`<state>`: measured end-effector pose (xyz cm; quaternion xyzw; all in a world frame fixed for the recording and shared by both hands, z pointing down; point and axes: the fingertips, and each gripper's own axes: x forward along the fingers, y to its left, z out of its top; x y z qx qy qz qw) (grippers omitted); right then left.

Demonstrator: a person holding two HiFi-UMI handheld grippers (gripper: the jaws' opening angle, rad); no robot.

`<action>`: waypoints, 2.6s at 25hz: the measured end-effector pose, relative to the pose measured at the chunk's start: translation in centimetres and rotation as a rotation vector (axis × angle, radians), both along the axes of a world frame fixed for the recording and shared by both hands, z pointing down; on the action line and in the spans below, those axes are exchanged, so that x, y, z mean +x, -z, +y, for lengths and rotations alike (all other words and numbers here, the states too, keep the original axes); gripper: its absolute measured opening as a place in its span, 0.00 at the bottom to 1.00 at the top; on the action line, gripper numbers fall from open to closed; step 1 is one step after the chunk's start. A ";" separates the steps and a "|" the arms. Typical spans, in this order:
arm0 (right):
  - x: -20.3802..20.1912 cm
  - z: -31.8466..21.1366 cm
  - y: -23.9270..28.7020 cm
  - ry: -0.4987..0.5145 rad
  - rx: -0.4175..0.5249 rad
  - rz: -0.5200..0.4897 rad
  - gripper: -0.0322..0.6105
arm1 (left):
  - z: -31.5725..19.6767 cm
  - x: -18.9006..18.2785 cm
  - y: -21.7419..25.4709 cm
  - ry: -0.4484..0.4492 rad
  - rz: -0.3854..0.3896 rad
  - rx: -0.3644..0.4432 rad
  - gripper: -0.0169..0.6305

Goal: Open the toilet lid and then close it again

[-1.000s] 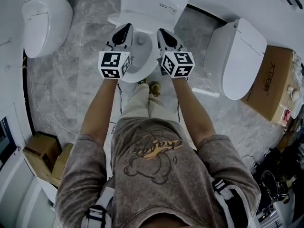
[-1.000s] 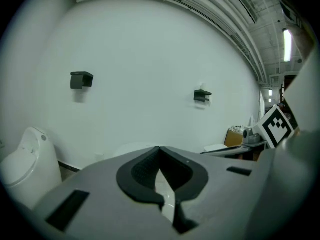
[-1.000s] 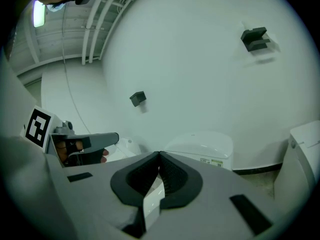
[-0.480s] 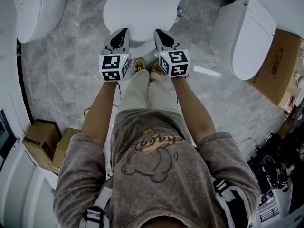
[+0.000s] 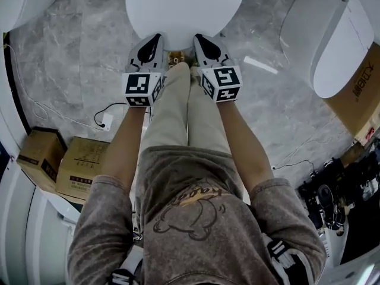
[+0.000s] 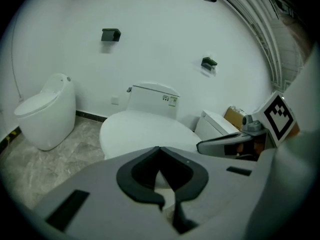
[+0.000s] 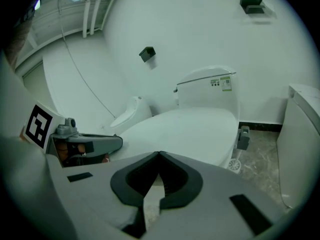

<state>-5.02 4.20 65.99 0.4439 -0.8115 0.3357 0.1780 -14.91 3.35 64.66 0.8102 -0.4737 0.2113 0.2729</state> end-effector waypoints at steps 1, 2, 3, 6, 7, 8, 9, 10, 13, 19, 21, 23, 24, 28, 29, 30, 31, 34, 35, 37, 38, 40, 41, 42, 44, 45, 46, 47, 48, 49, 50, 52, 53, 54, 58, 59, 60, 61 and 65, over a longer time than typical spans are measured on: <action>-0.2 0.2 -1.0 0.009 -0.001 0.005 0.09 | 0.3 -0.2 -1.1 0.004 0.007 -0.003 0.04; -0.4 0.5 -1.9 0.017 -0.001 0.009 0.09 | 0.5 -0.4 -2.1 0.008 0.011 -0.005 0.04; -0.7 0.7 -2.8 0.025 0.000 0.011 0.09 | 0.7 -0.6 -3.1 0.012 0.014 -0.008 0.04; -1.0 1.5 -5.3 0.037 -0.010 0.017 0.09 | 1.5 -1.0 -5.9 0.019 0.022 -0.031 0.04; -1.1 1.7 -6.1 0.040 -0.017 0.022 0.09 | 1.8 -1.1 -6.7 0.019 0.025 -0.040 0.04; -1.2 1.9 -6.9 0.044 -0.025 0.028 0.09 | 1.9 -1.2 -7.6 0.017 0.024 -0.049 0.04; -1.3 2.0 -7.7 0.048 -0.033 0.035 0.09 | 2.1 -1.3 -8.5 0.012 0.022 -0.058 0.04; -1.5 2.2 -8.5 0.052 -0.041 0.042 0.09 | 2.2 -1.4 -9.3 0.007 0.020 -0.069 0.04; -1.7 2.6 -10.4 0.056 -0.064 0.057 0.09 | 2.6 -1.5 -11.6 -0.013 0.005 -0.103 0.04; -1.9 2.9 -12.5 0.064 -0.076 0.072 0.09 | 2.9 -1.5 -13.9 -0.040 -0.019 -0.121 0.04; -2.0 3.0 -12.5 0.075 -0.060 0.078 0.09 | 3.0 -1.6 -13.8 -0.044 -0.019 -0.114 0.04; -2.1 3.0 -12.3 0.082 -0.054 0.081 0.09 | 3.0 -1.6 -13.7 -0.043 -0.018 -0.120 0.04; -2.1 2.9 -12.0 0.080 -0.052 0.075 0.09 | 2.9 -1.5 -13.3 -0.042 -0.015 -0.124 0.04; -1.3 1.6 -7.1 0.049 -0.004 0.045 0.09 | 1.9 -0.7 -8.4 -0.048 0.025 -0.090 0.04; -1.0 1.1 -5.3 0.040 0.016 0.040 0.09 | 1.4 -0.6 -6.5 -0.047 0.035 -0.072 0.04; -0.8 0.6 -3.1 0.032 0.039 0.035 0.09 | 0.9 -0.6 -4.2 -0.045 0.046 -0.052 0.04; -0.6 0.1 -0.7 0.026 0.067 0.030 0.09 | 0.3 -0.5 -1.7 -0.043 0.058 -0.029 0.04; 0.7 -1.3 7.9 0.003 0.157 0.007 0.09 | -1.2 0.0 7.1 -0.047 0.088 0.047 0.04; 1.3 -1.7 11.0 -0.007 0.185 -0.001 0.09 | -1.5 0.2 10.2 -0.048 0.098 0.073 0.04; 2.5 -2.0 17.2 -0.022 0.246 -0.012 0.09 | -1.9 0.6 16.4 -0.055 0.121 0.125 0.04; 3.0 -2.1 20.1 -0.028 0.281 -0.014 0.09 | -1.9 0.7 19.4 -0.063 0.132 0.153 0.04; 4.0 -2.0 25.7 -0.037 0.353 -0.017 0.09 | -2.0 0.9 25.0 -0.080 0.150 0.213 0.04; 4.6 -1.8 28.2 -0.041 0.388 -0.017 0.09 | -1.9 1.0 27.5 -0.087 0.154 0.243 0.04; 5.3 -1.4 30.5 -0.044 0.419 -0.014 0.09 | -1.7 1.1 29.7 -0.093 0.156 0.269 0.04; 6.6 -0.2 34.4 -0.049 0.477 -0.008 0.09 | -0.9 1.4 33.4 -0.099 0.158 0.313 0.04; 7.1 0.4 36.0 -0.051 0.501 -0.005 0.09 | -0.5 1.4 34.9 -0.101 0.163 0.331 0.04; 7.6 1.1 37.4 -0.055 0.523 -0.002 0.09 | -0.1 1.3 36.3 -0.102 0.168 0.350 0.04; 8.1 1.8 38.5 -0.062 0.542 0.003 0.09 | 0.3 1.2 37.4 -0.104 0.172 0.369 0.04; 8.6 2.4 39.3 -0.074 0.556 0.007 0.09 | 0.7 1.1 38.4 -0.105 0.173 0.388 0.04; 9.2 3.0 40.0 -0.089 0.567 0.008 0.09 | 1.1 1.0 39.1 -0.103 0.175 0.405 0.04; 9.8 3.6 40.6 -0.107 0.577 0.007 0.09 | 1.5 0.9 39.7 -0.098 0.178 0.421 0.04; 10.7 4.7 41.2 -0.146 0.597 0.005 0.09 | 2.3 0.6 40.4 -0.085 0.185 0.447 0.04; 11.0 5.1 41.3 -0.162 0.607 0.004 0.09 | 2.5 0.4 40.6 -0.081 0.188 0.460 0.04; 11.1 5.4 41.3 -0.176 0.615 0.003 0.09 | 2.6 0.3 40.6 -0.079 0.189 0.471 0.04; 11.7 5.4 40.9 -0.199 0.622 0.003 0.09 | 2.3 0.4 40.2 -0.085 0.176 0.491 0.04; 11.9 5.2 40.9 -0.200 0.625 0.005 0.09 | 2.2 0.6 40.1 -0.089 0.172 0.493 0.04; 12.1 5.1 41.0 -0.202 0.627 0.006 0.09 | 2.2 0.9 40.1 -0.094 0.169 0.494 0.04; 12.4 5.1 41.1 -0.206 0.628 0.005 0.09 | 2.2 1.2 40.0 -0.099 0.168 0.495 0.04; 13.3 5.0 41.3 -0.227 0.621 -0.007 0.09 | 2.5 1.9 40.1 -0.108 0.165 0.496 0.04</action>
